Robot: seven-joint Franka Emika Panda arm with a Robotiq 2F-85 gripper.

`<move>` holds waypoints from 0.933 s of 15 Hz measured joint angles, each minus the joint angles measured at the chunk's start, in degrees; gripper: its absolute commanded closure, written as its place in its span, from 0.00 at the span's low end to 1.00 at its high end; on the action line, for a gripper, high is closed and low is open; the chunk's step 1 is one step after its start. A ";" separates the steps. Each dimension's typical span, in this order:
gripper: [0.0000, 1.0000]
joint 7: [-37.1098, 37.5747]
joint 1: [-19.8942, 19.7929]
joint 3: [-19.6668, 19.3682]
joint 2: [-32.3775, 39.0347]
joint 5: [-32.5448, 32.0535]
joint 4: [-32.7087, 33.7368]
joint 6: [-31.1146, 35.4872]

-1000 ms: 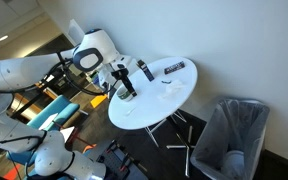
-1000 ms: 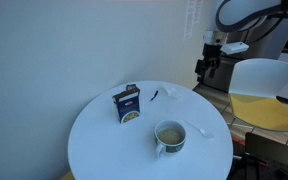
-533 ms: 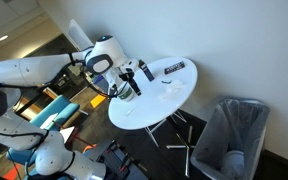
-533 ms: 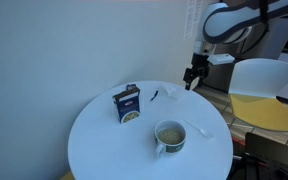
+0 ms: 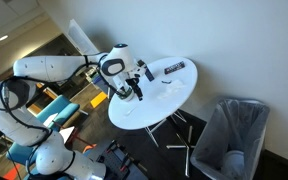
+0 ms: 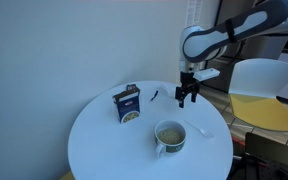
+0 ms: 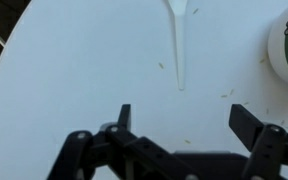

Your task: Pour the contents in the clear cup into the white and green mug

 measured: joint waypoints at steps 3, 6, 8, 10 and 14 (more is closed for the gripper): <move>0.00 1.90 0.86 0.71 2.54 -1.97 2.58 -2.69; 0.00 5.17 2.11 1.23 4.23 -4.43 4.50 -5.51; 0.00 6.64 2.85 1.66 4.89 -5.37 5.06 -6.32; 0.00 7.34 3.49 2.03 5.28 -5.45 5.10 -6.34; 0.04 7.35 3.85 2.49 5.86 -5.34 5.05 -6.25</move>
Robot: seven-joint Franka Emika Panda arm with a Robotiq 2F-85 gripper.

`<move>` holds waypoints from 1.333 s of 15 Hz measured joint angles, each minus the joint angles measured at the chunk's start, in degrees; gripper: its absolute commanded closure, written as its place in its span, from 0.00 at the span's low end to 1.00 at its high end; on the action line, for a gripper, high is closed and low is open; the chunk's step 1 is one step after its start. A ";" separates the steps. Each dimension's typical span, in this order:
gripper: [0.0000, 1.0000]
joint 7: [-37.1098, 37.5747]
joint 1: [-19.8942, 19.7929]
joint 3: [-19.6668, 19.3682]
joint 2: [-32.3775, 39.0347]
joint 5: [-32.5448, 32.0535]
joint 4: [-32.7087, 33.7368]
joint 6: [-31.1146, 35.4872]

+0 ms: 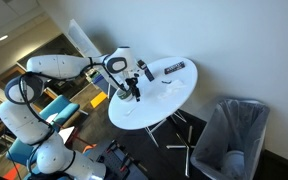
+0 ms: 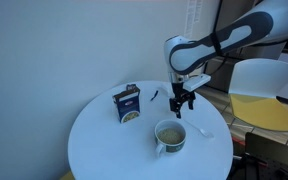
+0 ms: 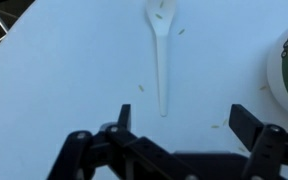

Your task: Pour the contents in the clear cup into the white and green mug

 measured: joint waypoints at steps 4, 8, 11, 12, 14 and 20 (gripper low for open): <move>0.09 0.04 -0.06 0.00 1.05 0.08 -0.07 0.00; 0.11 0.04 -0.03 0.06 2.20 0.52 -0.24 0.00; 0.15 0.04 -0.02 0.15 2.82 0.94 -0.50 0.00; 0.13 0.04 -0.02 0.16 3.02 1.03 -0.53 0.00; 0.13 0.04 -0.03 0.16 3.35 1.16 -0.58 0.00; 0.15 0.05 -0.01 0.25 3.55 1.20 -1.16 0.11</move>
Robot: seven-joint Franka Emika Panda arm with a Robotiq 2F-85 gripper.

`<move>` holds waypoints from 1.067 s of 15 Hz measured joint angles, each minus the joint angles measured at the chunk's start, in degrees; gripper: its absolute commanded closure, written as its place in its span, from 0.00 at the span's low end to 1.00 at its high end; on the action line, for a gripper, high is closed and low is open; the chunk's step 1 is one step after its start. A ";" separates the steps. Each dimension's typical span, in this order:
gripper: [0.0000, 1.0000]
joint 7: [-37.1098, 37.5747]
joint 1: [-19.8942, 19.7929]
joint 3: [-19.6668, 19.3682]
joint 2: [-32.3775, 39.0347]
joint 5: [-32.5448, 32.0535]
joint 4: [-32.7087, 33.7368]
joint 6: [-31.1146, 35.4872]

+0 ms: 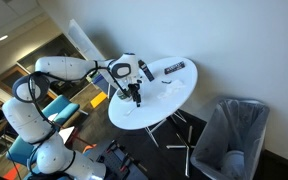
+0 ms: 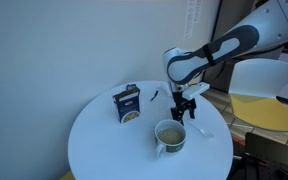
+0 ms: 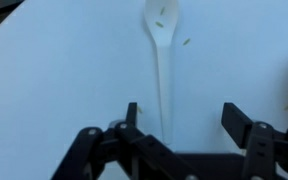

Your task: Pour the contents in the clear cup into the white and green mug

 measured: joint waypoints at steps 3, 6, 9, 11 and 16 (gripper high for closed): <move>0.41 0.00 0.02 0.22 0.00 0.00 -0.18 0.11; 0.63 0.00 0.04 0.35 0.00 0.00 -0.44 0.12; 0.85 0.06 0.00 0.31 -0.34 -0.01 -0.44 0.12; 0.99 0.12 -0.01 0.28 -0.47 -0.01 -0.45 0.12; 0.97 0.89 0.04 0.32 -0.59 -0.06 -0.49 0.12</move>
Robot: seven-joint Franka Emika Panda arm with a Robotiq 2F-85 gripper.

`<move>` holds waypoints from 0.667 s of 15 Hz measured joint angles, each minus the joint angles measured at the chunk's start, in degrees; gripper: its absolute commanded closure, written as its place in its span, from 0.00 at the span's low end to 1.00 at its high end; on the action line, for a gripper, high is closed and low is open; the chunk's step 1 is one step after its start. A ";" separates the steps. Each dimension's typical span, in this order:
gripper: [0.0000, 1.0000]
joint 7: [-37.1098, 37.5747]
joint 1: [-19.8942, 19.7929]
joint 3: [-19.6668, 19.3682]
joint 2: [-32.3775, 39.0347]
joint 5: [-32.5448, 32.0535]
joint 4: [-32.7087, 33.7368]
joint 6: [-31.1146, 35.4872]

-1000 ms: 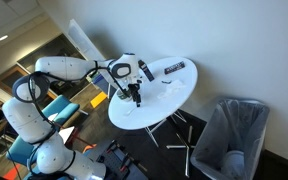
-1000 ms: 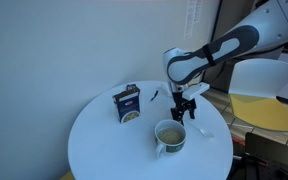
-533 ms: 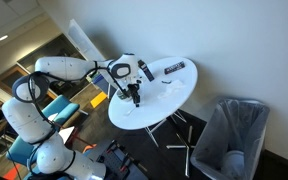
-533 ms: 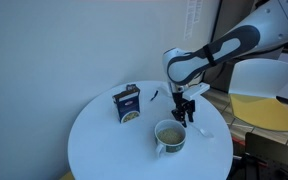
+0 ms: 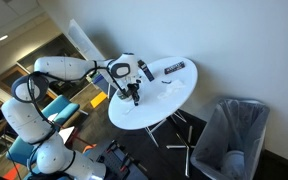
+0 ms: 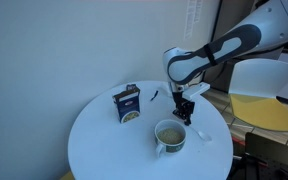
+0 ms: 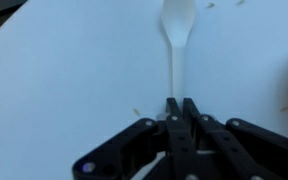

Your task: Pour the contents in the clear cup into the white and green mug

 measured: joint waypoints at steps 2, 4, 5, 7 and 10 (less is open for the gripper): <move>0.97 0.03 0.00 0.00 -0.27 -0.05 -0.12 0.19; 0.97 0.03 0.00 -0.02 -1.84 -0.26 -0.67 1.22; 0.97 0.03 0.00 -0.04 -3.30 -0.45 -1.20 2.05; 0.97 0.03 0.02 -0.03 -7.83 -1.33 -2.90 4.38; 0.97 0.03 0.34 0.10 -16.07 -3.74 -6.01 8.32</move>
